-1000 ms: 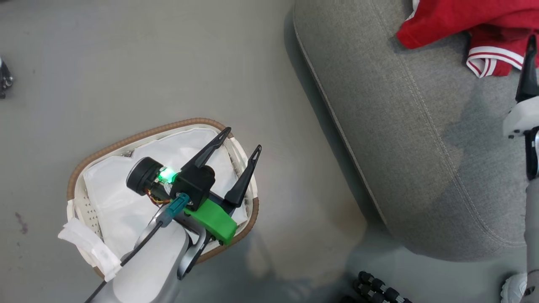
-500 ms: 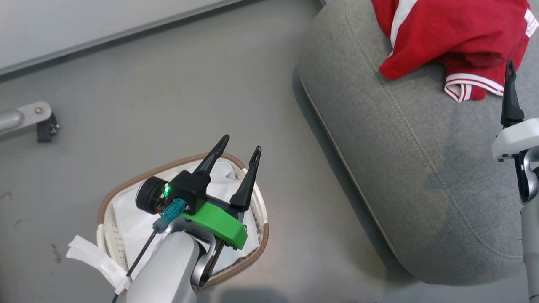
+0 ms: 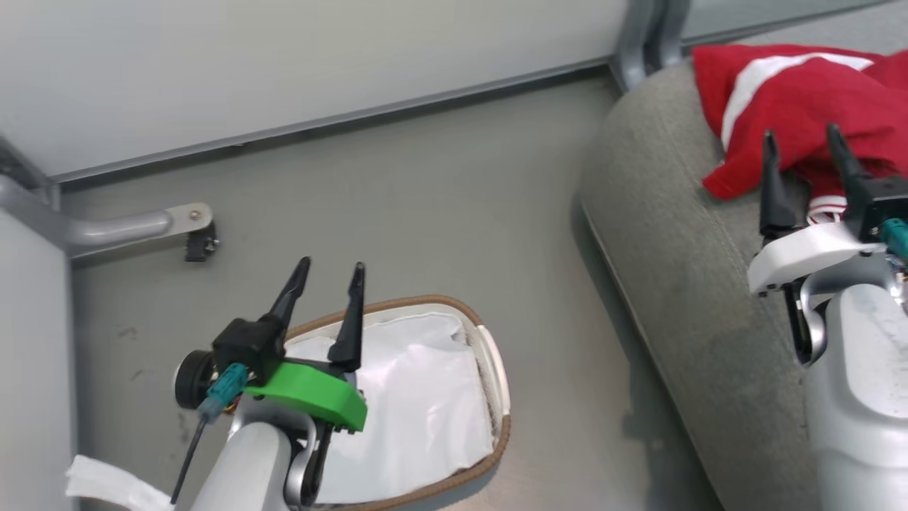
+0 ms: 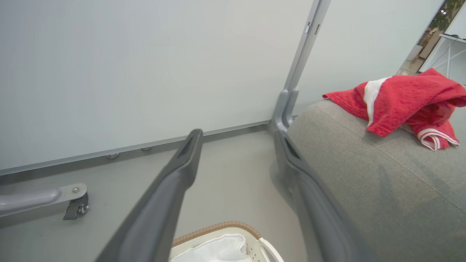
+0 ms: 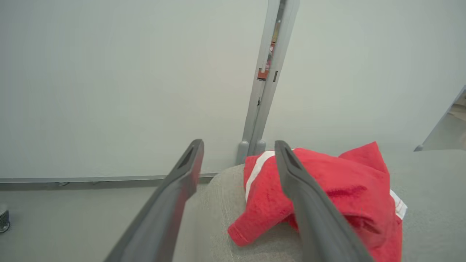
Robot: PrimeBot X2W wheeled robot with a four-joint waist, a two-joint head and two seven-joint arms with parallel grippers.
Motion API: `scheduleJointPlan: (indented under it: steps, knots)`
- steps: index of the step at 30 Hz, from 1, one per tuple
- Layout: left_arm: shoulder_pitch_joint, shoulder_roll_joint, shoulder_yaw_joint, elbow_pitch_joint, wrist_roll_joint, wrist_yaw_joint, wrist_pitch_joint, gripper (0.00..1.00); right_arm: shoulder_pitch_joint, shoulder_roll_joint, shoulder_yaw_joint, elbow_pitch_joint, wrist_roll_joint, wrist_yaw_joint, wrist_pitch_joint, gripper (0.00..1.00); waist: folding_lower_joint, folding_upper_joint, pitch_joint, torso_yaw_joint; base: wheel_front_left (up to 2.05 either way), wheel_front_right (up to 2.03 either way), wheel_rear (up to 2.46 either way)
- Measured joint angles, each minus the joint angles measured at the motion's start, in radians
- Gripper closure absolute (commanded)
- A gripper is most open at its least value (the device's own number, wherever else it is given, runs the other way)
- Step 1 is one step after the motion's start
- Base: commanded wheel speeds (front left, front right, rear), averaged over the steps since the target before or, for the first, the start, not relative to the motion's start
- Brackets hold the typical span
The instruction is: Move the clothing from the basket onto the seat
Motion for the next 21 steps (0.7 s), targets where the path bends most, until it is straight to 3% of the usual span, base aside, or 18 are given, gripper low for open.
scheduleJointPlan:
  steps: [9,21]
  knots:
    - [0.121,-0.007,0.180,-0.010,0.022,0.014,0.000,0.00,0.143,0.049,0.107,-0.050,0.088,0.000,0.000,0.00,0.0000,-0.0001,-0.077,0.121,0.00,0.00,0.00]
    - [0.260,-0.013,0.248,-0.038,0.055,0.016,0.000,0.00,0.379,0.049,0.180,-0.119,0.245,0.000,0.000,0.00,0.0000,-0.0001,-0.176,0.193,0.00,0.00,0.00]
